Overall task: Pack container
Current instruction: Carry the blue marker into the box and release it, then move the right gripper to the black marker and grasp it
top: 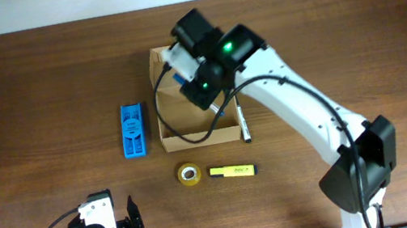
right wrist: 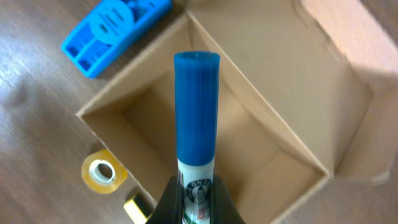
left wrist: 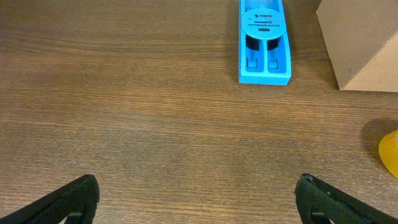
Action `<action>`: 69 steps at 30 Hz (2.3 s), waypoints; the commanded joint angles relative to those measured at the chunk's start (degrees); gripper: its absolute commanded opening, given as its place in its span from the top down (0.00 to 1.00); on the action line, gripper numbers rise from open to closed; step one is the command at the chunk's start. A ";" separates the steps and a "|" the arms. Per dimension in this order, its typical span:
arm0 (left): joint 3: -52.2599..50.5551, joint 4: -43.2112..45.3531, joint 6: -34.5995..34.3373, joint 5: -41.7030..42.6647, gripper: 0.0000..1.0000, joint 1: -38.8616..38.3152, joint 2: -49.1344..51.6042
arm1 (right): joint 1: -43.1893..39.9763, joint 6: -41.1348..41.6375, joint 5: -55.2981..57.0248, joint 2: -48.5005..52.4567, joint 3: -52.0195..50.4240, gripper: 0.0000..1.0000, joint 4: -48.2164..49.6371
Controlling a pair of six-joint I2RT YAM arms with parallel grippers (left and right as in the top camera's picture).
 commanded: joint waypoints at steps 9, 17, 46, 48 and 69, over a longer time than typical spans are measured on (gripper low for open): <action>-0.44 0.11 1.07 -0.46 0.00 -0.22 -0.33 | 2.01 -3.65 3.10 9.62 0.22 0.91 3.32; -0.44 0.11 1.07 -0.46 0.00 -0.22 -0.33 | 2.36 -3.61 2.95 15.45 0.22 0.91 3.41; -0.44 0.11 1.07 -0.46 0.00 -0.22 -0.33 | -14.16 12.13 7.30 -8.90 8.00 0.27 -13.46; -0.44 0.11 1.07 -0.46 0.00 -0.22 -0.33 | -16.20 12.09 8.02 -10.32 7.15 0.26 -15.52; -0.44 0.11 1.07 -0.46 0.00 -0.22 -0.33 | -21.33 18.23 -2.36 -24.52 -48.85 0.02 20.41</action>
